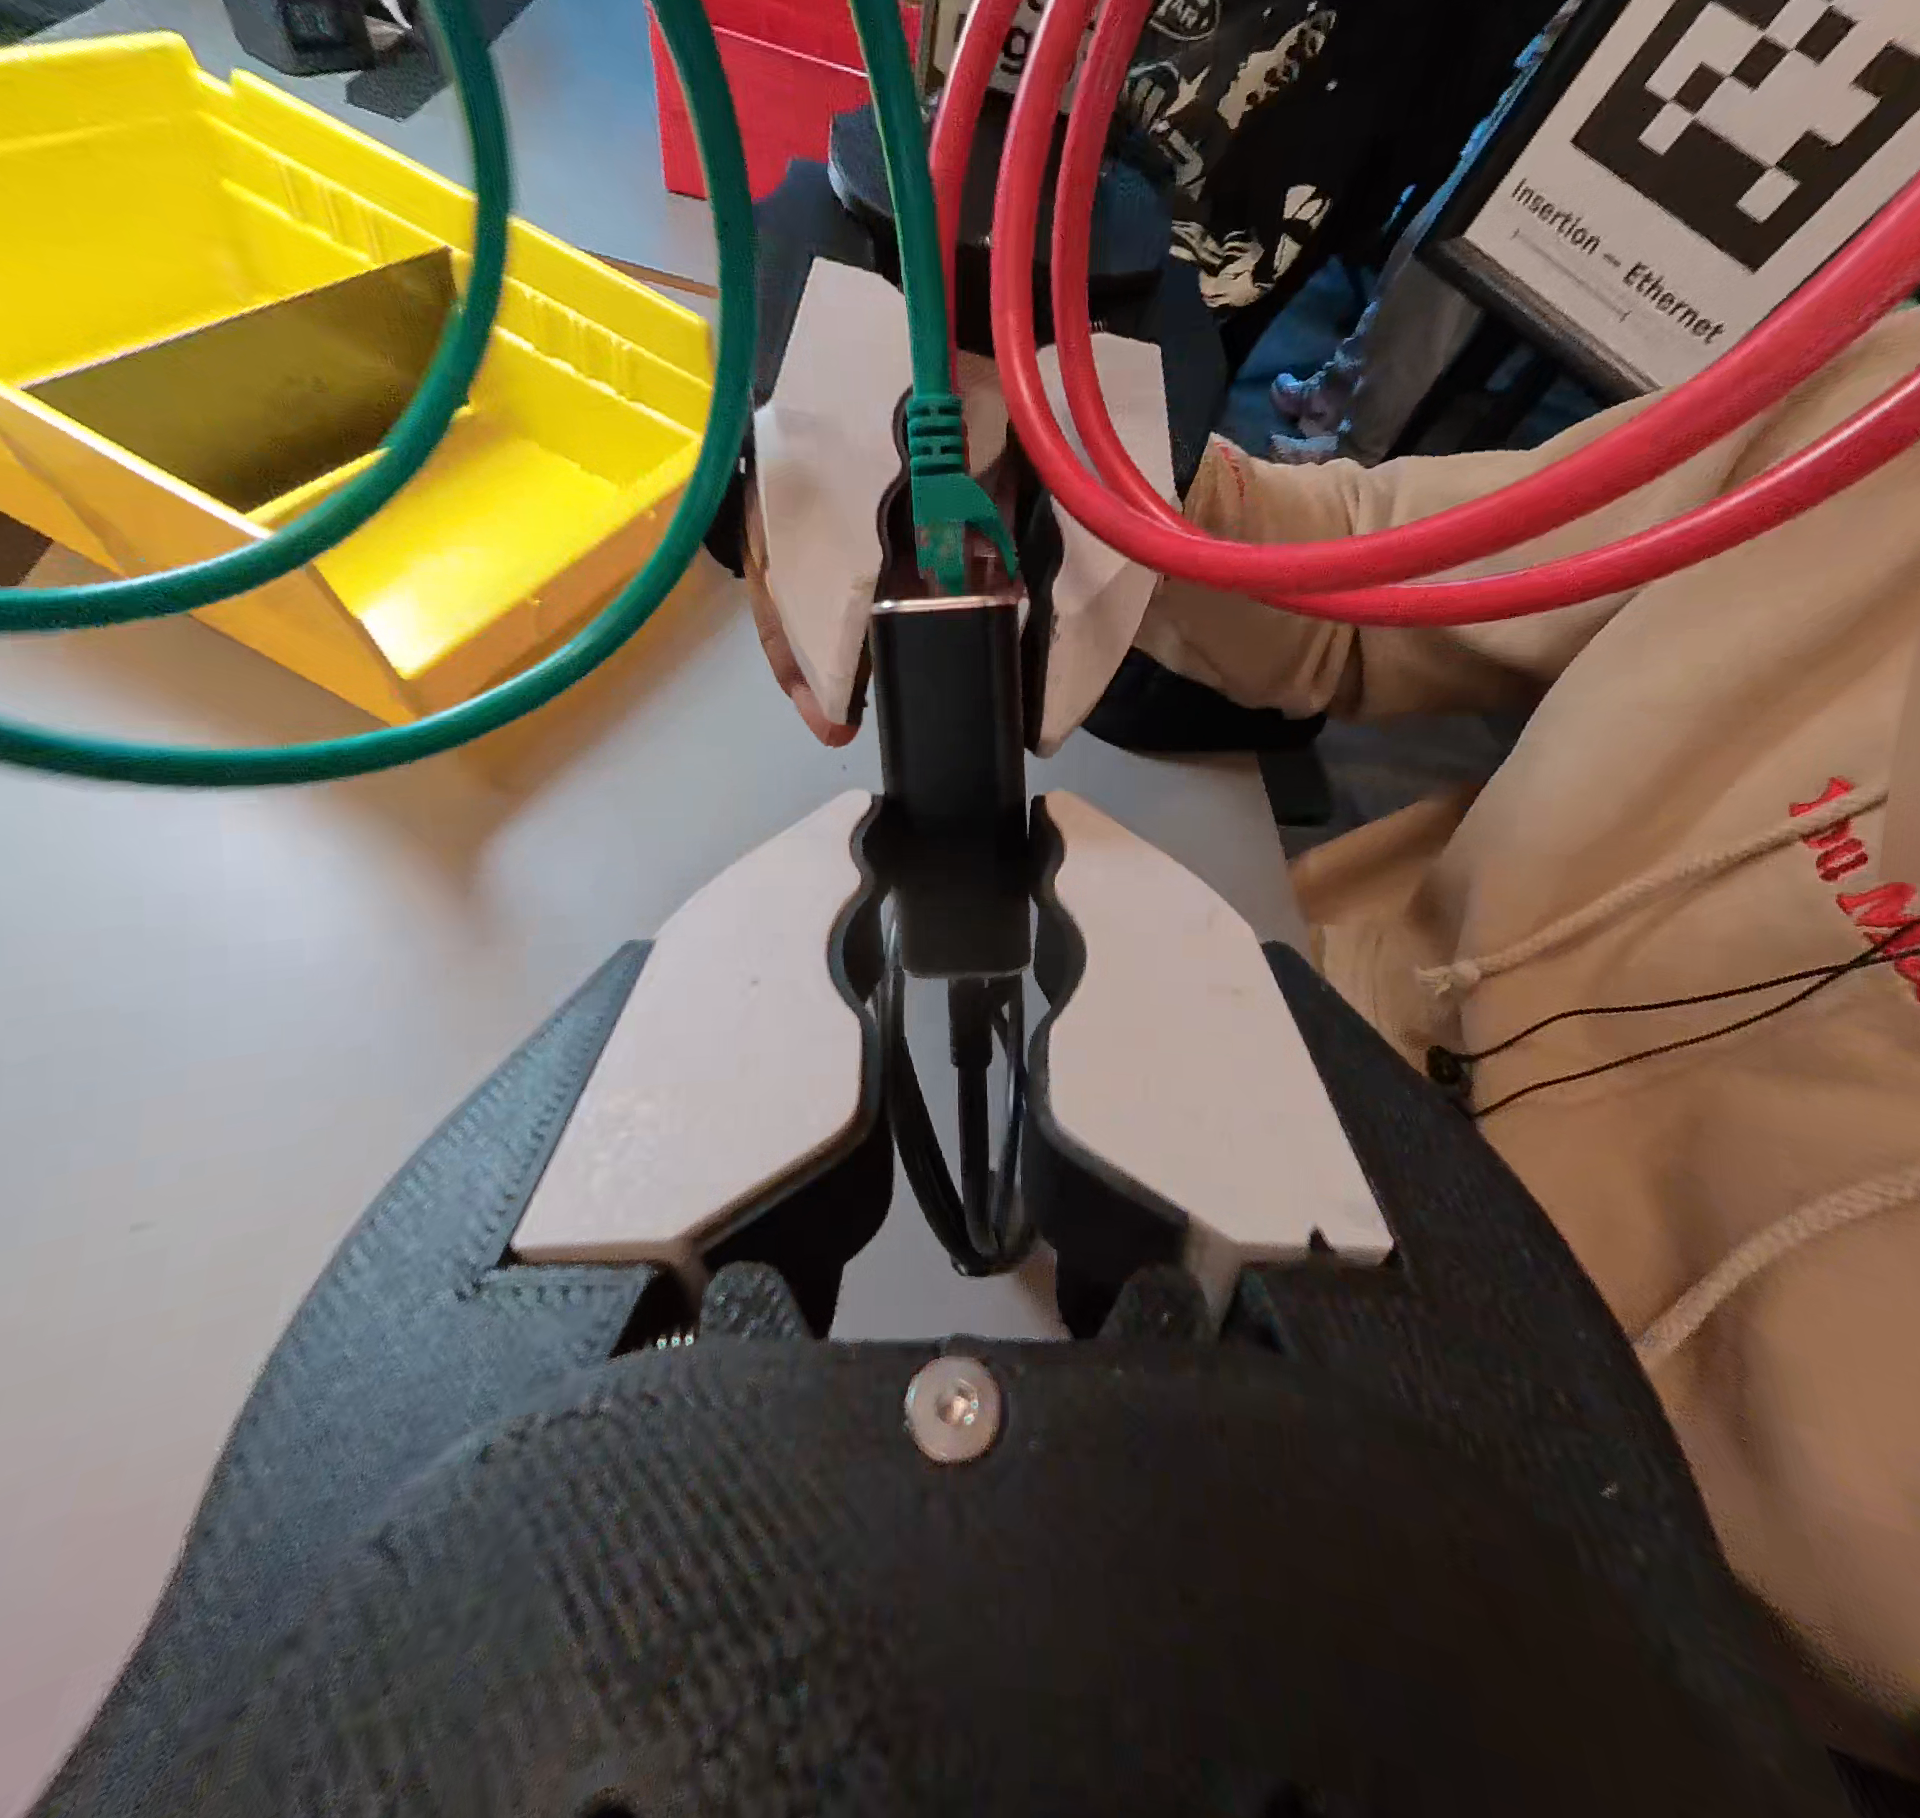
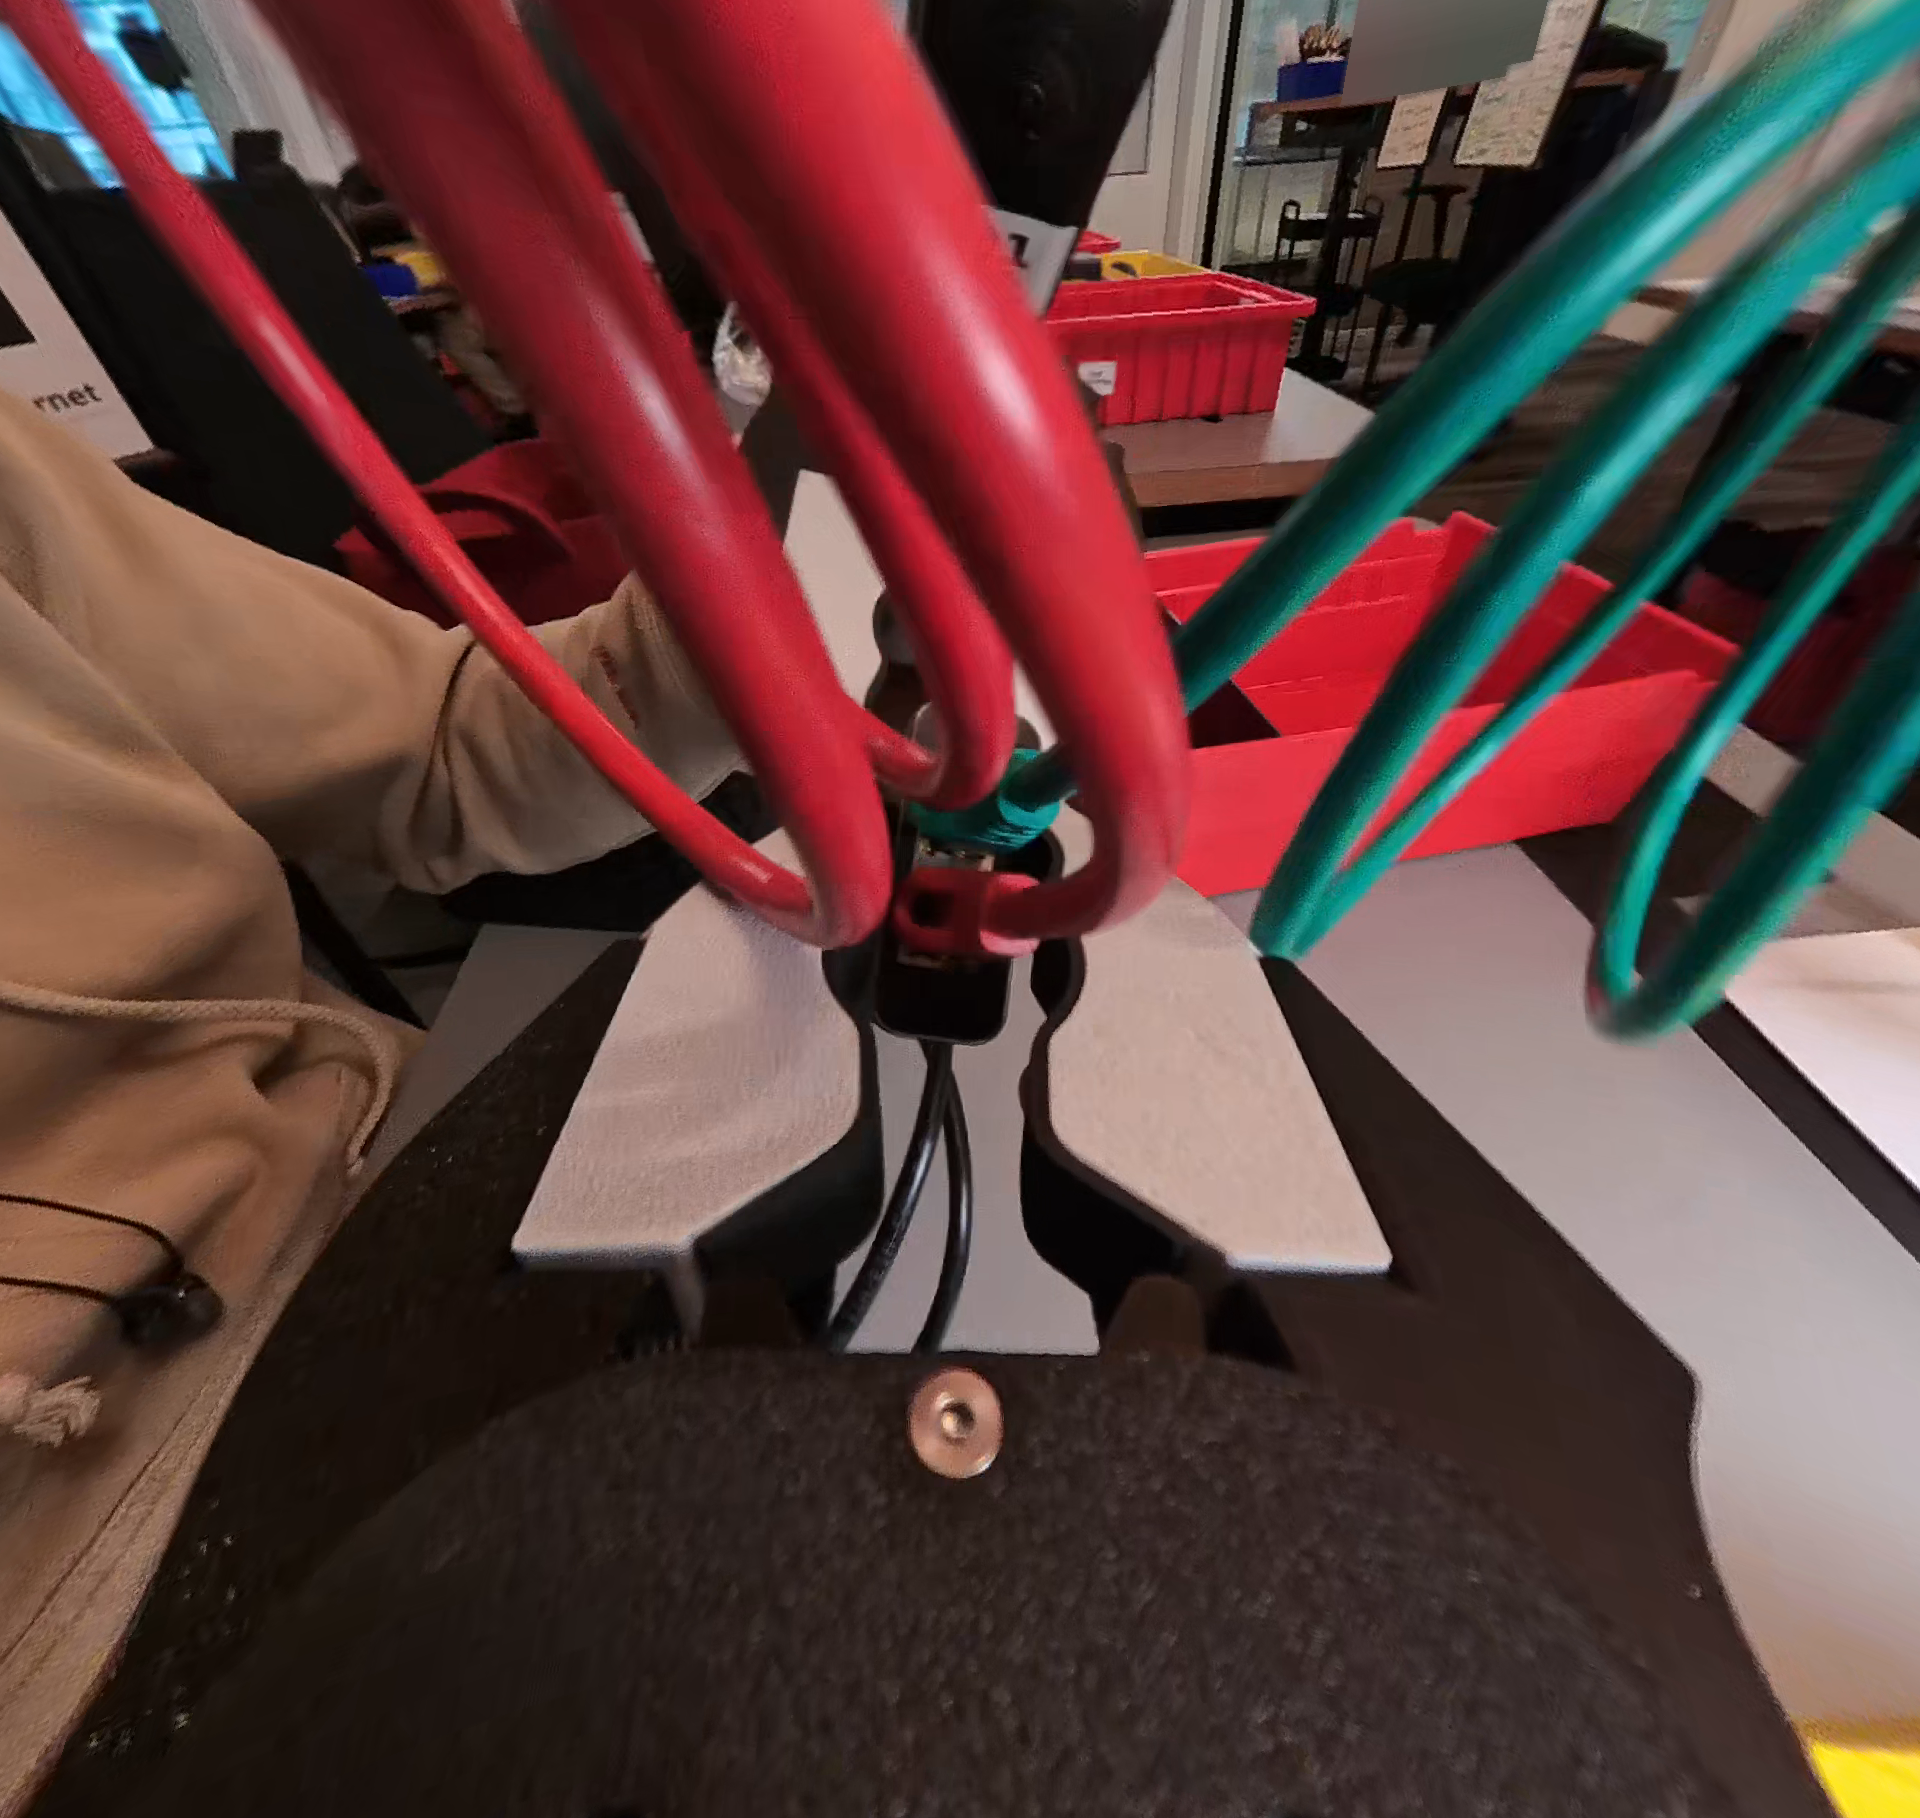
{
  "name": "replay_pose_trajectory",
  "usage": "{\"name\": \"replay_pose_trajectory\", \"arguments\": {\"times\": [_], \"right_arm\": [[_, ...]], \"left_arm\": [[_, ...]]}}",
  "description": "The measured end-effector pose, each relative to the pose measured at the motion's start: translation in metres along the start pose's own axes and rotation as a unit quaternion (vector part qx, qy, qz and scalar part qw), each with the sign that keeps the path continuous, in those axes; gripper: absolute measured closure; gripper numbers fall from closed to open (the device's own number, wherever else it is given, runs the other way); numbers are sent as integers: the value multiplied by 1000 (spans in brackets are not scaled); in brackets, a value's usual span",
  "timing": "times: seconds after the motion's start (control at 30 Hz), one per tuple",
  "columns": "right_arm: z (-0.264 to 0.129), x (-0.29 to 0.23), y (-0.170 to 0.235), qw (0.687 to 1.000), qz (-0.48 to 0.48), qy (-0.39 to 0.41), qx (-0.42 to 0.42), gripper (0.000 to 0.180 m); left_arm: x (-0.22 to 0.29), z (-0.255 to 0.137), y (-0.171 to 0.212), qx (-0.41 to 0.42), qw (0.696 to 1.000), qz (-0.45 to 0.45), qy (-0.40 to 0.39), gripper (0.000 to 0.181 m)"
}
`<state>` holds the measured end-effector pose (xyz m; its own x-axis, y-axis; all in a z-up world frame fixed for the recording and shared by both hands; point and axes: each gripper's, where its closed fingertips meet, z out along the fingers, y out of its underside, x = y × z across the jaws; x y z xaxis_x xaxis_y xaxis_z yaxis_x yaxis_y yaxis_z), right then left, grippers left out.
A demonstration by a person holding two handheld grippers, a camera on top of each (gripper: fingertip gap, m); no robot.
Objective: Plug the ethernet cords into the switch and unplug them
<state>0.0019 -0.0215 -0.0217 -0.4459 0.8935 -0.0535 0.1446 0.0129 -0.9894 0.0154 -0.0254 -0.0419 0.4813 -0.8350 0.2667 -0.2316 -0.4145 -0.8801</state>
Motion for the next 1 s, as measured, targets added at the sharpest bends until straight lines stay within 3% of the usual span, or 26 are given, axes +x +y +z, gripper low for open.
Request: {"name": "replay_pose_trajectory", "arguments": {"times": [0.13, 0.2, 0.33, 0.47, 0.6, 0.7, 0.8, 1.0], "right_arm": [[-5, 11, -13, 998, 16, 24, 53, 154], [-14, 22, -20, 995, 13, 53, 86, 155], [-45, 43, -44, 976, 27, 96, 192, 156], [-77, 53, -66, 946, 32, 134, 294, 156], [-98, 44, -84, 923, 15, 140, 358, 156], [-98, 33, -90, 928, -9, 120, 353, 155], [-85, 28, -86, 938, -20, 106, 330, 156], [-47, 27, -62, 959, 5, 77, 271, 153]], "left_arm": [[-8, -11, -21, 69, 997, 16, -36, 156], [-11, -23, -40, 118, 988, 39, -87, 148], [22, -43, -77, 204, 962, 119, -138, 146], [65, 15, -71, 176, 979, 94, -35, 143], [49, 73, -55, 188, 982, -6, 9, 136], [18, 69, -60, 248, 967, -52, -19, 135], [1, 41, -77, 324, 943, -37, -57, 135], [-16, 5, -87, 387, 916, -12, -103, 128]]}}
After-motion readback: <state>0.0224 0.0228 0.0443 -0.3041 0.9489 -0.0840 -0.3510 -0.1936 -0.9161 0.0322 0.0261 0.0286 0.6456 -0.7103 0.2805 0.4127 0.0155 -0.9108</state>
